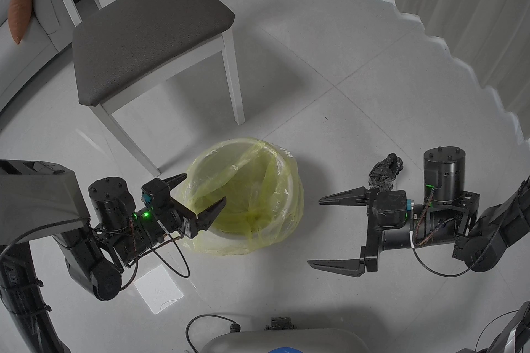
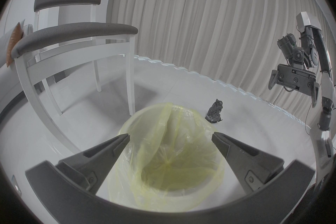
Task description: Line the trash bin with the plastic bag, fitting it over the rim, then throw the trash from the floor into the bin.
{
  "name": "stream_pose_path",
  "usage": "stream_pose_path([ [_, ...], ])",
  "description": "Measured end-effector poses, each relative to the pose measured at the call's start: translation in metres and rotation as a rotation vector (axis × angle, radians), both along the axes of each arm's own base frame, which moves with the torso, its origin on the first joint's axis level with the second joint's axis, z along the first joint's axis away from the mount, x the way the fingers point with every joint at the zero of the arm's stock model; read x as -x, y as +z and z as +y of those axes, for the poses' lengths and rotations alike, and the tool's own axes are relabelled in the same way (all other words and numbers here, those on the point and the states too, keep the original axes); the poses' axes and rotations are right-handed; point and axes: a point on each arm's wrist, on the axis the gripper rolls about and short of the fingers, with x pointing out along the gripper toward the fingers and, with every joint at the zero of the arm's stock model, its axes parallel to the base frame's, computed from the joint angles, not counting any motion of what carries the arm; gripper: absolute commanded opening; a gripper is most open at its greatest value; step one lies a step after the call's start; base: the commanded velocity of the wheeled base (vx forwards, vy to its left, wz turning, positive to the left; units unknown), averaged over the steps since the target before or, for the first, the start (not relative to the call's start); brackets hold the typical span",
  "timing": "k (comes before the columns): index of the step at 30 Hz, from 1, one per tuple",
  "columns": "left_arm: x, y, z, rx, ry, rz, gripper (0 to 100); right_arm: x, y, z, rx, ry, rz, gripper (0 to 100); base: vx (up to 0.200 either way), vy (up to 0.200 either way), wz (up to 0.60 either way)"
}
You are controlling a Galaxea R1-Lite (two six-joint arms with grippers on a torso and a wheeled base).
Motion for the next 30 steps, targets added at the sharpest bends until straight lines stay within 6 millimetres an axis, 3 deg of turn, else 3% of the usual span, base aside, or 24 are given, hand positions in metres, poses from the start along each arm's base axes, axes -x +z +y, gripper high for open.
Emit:
stream_pose_path([
  [9, -0.003, -0.001, -0.003, -0.016, 0.056, -0.014, 100, 0.007, 0.008, -0.012, -0.087, -0.051, -0.012, 100, 0.044, 0.0, 0.0],
  [20, -0.023, -0.001, -0.017, -0.272, 0.065, -0.227, 100, 0.023, 0.016, -0.028, -0.175, -0.155, 0.006, 100, 0.0, 0.0, 0.0],
  [30, -0.017, -0.012, -0.02, -0.401, 0.055, -0.236, 100, 0.038, 0.021, -0.038, -0.237, -0.184, 0.017, 100, 0.0, 0.0, 0.0],
])
